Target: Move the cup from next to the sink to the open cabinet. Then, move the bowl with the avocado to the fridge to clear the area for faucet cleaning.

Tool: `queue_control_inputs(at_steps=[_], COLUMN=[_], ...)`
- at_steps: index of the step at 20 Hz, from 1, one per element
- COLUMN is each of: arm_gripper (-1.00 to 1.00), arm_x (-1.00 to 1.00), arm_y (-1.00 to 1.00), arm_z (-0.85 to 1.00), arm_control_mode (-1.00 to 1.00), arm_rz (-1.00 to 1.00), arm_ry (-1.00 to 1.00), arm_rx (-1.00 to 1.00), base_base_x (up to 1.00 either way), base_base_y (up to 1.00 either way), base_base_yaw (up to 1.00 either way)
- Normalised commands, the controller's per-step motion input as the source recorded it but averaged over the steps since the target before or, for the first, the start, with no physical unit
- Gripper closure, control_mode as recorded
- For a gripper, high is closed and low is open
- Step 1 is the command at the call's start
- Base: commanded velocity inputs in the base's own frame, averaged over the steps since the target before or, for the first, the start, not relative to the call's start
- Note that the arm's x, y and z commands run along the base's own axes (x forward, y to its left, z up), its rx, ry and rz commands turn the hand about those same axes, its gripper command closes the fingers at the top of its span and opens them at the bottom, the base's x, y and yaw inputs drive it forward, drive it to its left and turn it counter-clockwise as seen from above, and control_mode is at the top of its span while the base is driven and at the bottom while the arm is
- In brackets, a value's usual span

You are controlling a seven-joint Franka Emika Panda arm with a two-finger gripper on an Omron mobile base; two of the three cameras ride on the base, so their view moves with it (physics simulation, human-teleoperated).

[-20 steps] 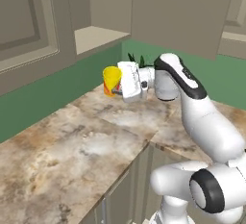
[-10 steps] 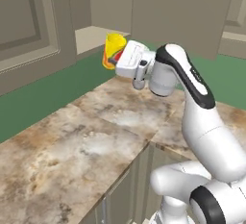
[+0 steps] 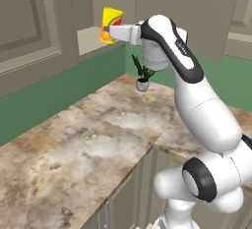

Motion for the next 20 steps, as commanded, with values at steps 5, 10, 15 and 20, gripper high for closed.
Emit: queue_control_inputs(at_steps=[5, 10, 15, 20], arm_gripper=[1.0, 1.0, 1.0, 1.0], arm_x=[0.0, 0.02, 0.32, 0.7], arm_y=[-0.02, -0.14, 0.0, 0.12], arm_z=[-0.07, -0.01, 0.0, 0.0], arm_control_mode=[-1.0, -1.0, -1.0, -1.0], arm_rz=[0.03, 0.04, 0.0, -0.08], arm_ry=[-0.04, -0.28, -0.01, 0.13], arm_rx=[-0.07, -0.22, -0.04, 0.0], base_base_x=[0.0, 0.0, 0.0, 0.0], base_base_y=[0.0, 0.0, 0.0, 0.0], base_base_yaw=[0.0, 0.0, 0.0, 0.0])
